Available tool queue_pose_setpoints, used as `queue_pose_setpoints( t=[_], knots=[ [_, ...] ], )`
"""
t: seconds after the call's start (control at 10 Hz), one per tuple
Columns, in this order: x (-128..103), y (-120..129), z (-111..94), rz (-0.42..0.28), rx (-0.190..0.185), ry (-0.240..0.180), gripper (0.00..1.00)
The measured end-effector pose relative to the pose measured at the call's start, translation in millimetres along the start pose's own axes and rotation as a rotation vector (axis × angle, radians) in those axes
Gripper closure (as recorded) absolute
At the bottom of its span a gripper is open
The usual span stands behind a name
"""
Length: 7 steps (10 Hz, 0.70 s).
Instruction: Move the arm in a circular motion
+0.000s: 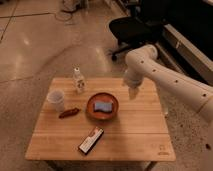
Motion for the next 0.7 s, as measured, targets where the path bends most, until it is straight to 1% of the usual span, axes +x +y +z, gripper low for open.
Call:
queue_pose_setpoints(
  t=[0.1,0.2,0.4,0.5,0.6,0.7],
  knots=[
    [-51.6,-6.0,3.9,-0.092,-0.009,-0.018,0.35],
    [-80.2,-5.1,5.6,-0.147,-0.015,-0.026,0.35],
    [-144.4,15.0,4.3,-0.277,-0.034,-0.060,0.35],
    [-182.9,39.0,-1.2,-0.362,-0.049,-0.095,0.35],
    [-208.1,62.6,-8.2,-0.431,-0.060,-0.126,0.35],
    [-224.5,85.2,-15.2,-0.486,-0.071,-0.153,0.35]
  ],
)
